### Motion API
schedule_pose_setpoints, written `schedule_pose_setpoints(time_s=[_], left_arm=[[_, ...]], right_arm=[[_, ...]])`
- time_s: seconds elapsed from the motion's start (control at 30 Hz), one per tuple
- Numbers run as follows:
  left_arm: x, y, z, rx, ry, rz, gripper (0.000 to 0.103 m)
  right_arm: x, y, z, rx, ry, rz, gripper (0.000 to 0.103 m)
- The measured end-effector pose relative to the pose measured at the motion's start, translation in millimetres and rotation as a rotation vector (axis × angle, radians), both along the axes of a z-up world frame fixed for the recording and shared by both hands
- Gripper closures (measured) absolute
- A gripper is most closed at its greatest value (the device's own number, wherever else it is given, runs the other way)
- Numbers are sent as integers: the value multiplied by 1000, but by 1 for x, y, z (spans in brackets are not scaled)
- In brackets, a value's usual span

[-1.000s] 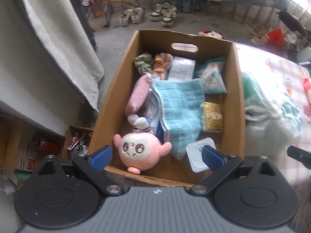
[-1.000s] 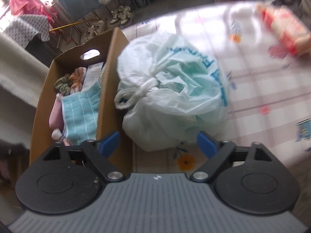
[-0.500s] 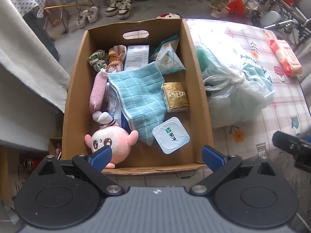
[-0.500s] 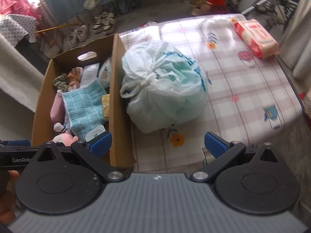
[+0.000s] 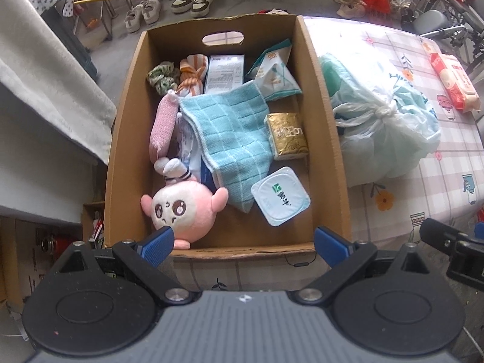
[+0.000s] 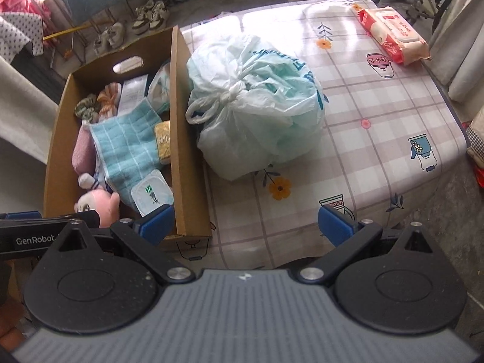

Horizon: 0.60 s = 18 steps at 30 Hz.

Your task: Organize soft objects

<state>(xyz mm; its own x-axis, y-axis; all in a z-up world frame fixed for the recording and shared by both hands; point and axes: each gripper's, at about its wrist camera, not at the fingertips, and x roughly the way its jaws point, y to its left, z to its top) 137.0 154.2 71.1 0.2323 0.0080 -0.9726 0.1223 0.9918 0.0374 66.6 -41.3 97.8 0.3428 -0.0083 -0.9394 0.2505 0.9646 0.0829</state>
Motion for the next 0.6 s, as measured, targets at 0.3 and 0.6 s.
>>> schedule_pose_setpoints(time_s=[0.3,0.6], left_arm=[[-4,6,-4,2,15,8,4],[-6,8,-4,11,10,-5,4]], right_arm=[[-5,3,3,-14,-10,-16,1],[-9,9,2,-23,-5,-8,1]])
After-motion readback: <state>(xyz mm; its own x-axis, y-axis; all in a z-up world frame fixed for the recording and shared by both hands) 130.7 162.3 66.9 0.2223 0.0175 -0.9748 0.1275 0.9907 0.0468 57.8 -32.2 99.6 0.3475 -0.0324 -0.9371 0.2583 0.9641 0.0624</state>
